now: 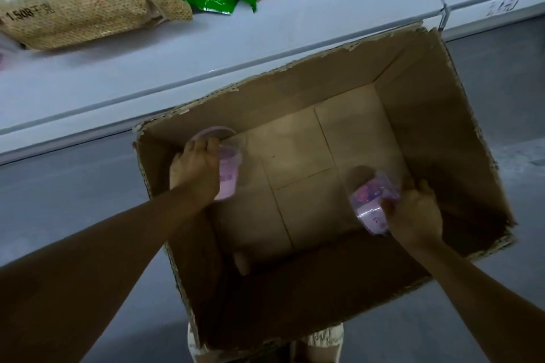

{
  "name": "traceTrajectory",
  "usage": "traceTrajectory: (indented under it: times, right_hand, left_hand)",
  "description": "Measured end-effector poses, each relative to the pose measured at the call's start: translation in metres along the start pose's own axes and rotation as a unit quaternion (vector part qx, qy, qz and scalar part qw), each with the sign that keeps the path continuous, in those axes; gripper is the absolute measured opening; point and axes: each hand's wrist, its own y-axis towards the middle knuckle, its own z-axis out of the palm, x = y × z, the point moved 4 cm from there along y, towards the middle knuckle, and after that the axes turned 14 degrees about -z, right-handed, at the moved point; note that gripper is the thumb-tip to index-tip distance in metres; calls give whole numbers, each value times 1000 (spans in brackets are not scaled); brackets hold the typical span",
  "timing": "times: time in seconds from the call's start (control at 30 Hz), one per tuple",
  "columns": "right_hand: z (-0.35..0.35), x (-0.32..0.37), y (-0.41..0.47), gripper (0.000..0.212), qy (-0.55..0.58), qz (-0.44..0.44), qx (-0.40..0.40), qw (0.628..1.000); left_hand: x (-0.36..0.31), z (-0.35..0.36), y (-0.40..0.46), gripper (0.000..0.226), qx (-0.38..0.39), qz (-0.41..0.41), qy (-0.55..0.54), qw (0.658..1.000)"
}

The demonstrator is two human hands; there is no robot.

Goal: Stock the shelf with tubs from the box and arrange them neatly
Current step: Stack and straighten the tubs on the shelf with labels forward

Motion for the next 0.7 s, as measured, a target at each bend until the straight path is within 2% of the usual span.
traceTrajectory:
  times: [0.1,0.2,0.3,0.4,0.47,0.57,0.6,0.7]
  right_hand:
    - [-1,20,-2,51,27,-57,-12,998]
    - [-1,38,-5,50,36,-103,-24,994]
    - [-5,61,-2,57,28,-176,-69,982]
    - [-4,81,9,68,-8,-239,-103,966]
    - [0,92,17,62,-37,-275,-125,953]
    - [13,103,18,30,-69,-320,-124,937]
    - [19,105,16,26,-80,-328,-113,935]
    - [39,106,5,32,-88,-304,-56,947]
  left_hand:
    - [-9,6,-6,56,15,64,36,997]
    - [-14,8,-15,58,18,92,9,996]
    - [-24,3,-22,67,-27,151,-7,988]
    - [-39,6,-21,56,-75,191,-30,978]
    - [-47,11,-21,56,-53,186,-46,980]
    - [-47,26,-26,50,-22,174,-54,983]
    - [-46,30,-29,49,-16,176,-54,983]
    - [-41,43,-39,54,39,155,-40,986]
